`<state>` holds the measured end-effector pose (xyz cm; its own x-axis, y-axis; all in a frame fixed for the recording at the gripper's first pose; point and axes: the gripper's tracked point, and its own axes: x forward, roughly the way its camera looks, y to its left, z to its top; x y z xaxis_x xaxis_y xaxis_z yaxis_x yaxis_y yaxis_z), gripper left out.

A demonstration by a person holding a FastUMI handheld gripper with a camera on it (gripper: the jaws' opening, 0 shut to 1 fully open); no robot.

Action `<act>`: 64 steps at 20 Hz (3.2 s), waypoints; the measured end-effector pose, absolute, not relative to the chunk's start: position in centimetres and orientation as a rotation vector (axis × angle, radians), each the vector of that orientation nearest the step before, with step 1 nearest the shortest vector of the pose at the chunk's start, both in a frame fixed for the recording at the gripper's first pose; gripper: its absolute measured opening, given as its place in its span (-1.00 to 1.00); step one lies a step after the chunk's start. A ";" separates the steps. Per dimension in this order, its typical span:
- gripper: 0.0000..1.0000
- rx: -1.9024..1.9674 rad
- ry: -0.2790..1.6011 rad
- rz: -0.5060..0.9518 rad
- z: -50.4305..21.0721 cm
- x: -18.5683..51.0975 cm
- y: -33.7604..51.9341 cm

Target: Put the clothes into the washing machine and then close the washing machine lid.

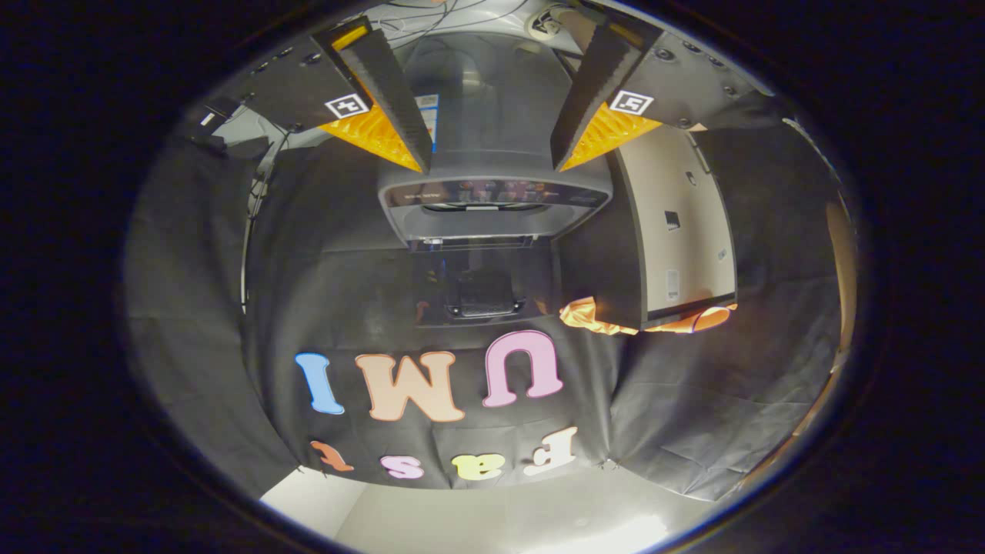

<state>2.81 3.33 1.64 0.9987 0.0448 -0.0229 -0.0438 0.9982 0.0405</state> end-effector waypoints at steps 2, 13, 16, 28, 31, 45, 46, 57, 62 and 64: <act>0.95 0.031 -0.017 0.086 4.8 4.9 5.8; 0.95 0.059 -0.086 0.415 22.4 18.2 22.2; 0.95 -0.011 -0.071 0.467 24.9 21.4 26.1; 0.98 -0.175 0.306 0.483 19.3 33.9 35.3; 0.98 -0.148 0.391 0.471 17.9 34.7 35.3; -0.79 -0.183 0.433 0.354 18.1 35.2 32.2; -0.79 -0.186 0.434 0.337 18.0 35.5 31.5; -0.79 -0.219 0.503 -0.038 15.6 37.3 11.9; -0.79 -0.215 0.568 -0.203 13.3 36.1 3.1; -0.53 -0.153 0.559 -0.209 12.6 36.1 2.2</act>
